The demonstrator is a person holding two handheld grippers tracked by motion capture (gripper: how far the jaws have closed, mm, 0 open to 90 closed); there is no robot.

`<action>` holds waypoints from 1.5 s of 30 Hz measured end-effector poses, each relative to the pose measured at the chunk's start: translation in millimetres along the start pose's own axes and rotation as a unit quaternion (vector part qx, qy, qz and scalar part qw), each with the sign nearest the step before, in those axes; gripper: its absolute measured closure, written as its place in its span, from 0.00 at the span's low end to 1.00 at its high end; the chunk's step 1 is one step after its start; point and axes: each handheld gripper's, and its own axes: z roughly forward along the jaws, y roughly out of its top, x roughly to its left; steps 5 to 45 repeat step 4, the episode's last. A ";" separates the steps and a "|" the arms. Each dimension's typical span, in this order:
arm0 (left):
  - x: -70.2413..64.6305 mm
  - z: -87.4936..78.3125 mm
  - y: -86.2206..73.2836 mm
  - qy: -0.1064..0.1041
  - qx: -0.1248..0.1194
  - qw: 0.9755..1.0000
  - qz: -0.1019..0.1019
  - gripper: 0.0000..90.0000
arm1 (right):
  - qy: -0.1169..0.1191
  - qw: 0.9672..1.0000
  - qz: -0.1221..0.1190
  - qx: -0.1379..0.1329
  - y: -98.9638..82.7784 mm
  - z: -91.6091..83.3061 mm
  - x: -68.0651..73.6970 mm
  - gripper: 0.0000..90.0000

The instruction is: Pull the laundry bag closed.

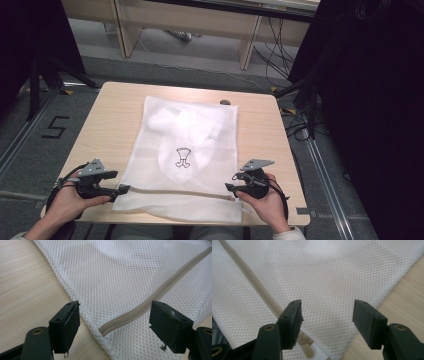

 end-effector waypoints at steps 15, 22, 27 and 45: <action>-1.3 -0.2 1.3 0.002 -0.001 1.000 0.001 0.26 | -0.005 1.000 0.023 -0.009 0.4 -3.5 -3.3 0.43; -1.3 -0.2 1.3 0.002 -0.001 1.000 0.001 0.26 | -0.005 1.000 0.023 -0.009 0.4 -3.5 -3.3 0.43; -1.3 -0.2 1.3 0.002 -0.001 1.000 0.001 0.26 | -0.005 1.000 0.023 -0.009 0.4 -3.5 -3.3 0.43; -1.3 -0.2 1.3 0.002 -0.001 1.000 0.001 0.26 | -0.005 1.000 0.023 -0.009 0.4 -3.5 -3.3 0.43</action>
